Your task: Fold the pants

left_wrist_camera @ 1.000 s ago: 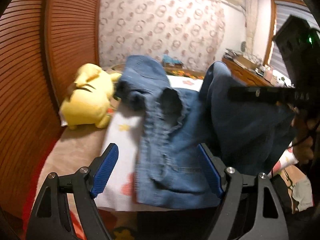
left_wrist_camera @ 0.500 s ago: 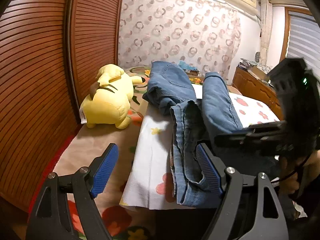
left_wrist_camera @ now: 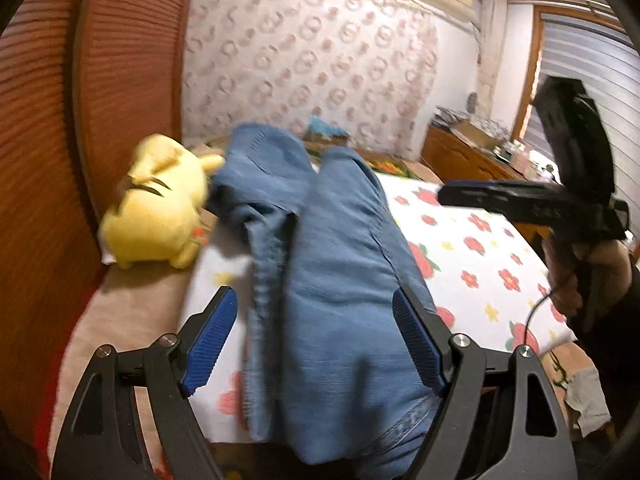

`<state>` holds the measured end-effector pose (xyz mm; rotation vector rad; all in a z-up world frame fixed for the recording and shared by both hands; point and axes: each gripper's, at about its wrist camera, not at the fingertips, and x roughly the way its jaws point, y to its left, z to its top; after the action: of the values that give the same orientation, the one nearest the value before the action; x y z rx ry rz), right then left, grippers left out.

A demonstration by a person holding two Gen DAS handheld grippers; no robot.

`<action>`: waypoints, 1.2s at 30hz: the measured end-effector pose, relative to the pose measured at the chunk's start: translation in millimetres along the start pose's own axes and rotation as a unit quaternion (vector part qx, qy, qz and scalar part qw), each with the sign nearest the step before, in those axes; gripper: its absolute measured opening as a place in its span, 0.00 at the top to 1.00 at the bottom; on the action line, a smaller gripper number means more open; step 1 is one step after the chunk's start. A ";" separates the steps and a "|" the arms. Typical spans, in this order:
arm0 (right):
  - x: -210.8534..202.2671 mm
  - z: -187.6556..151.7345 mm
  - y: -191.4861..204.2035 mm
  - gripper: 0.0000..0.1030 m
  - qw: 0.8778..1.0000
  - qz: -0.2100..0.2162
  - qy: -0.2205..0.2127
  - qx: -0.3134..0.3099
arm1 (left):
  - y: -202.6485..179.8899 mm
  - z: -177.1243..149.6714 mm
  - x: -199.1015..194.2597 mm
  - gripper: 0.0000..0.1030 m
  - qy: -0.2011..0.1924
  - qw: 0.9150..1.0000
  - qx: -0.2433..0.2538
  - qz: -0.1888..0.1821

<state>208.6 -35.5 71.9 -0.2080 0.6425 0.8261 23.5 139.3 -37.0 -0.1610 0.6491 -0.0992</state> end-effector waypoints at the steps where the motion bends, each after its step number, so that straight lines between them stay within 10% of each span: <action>1: 5.6 -1.4 -2.3 0.62 1.000 -0.006 0.006 0.003 | -1.1 -2.1 6.2 0.32 0.011 1.000 -0.002 -0.001; 5: 29.5 3.0 0.9 0.62 1.000 -0.010 0.015 0.011 | 6.1 -13.9 28.5 0.43 0.051 0.999 -0.011 -0.004; 7: 23.7 2.2 -7.4 0.60 1.000 0.002 0.019 0.020 | 7.7 -17.6 29.4 0.68 0.055 0.998 -0.014 -0.018; 11: 33.6 8.3 -18.8 0.54 0.999 0.019 0.020 0.031 | -0.8 -24.0 16.7 0.86 0.034 0.999 0.002 -0.025; 18: 56.0 -3.3 -31.2 0.43 0.998 0.038 0.024 0.034 | 11.4 -39.0 14.1 0.87 0.036 0.999 -0.013 0.002; 26: 101.9 -15.0 -39.0 0.35 0.994 0.058 0.073 0.053 | 29.2 -43.6 18.6 0.50 0.043 0.998 -0.042 0.020; 36: 125.0 -21.9 -61.7 0.31 0.985 0.105 0.091 0.100 | 47.3 -54.8 30.9 0.47 0.054 0.995 -0.084 -0.030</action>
<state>307.2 -8.7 -25.4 -0.0328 0.9262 0.9438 16.7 174.9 -106.8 -0.3399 0.7619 -0.1107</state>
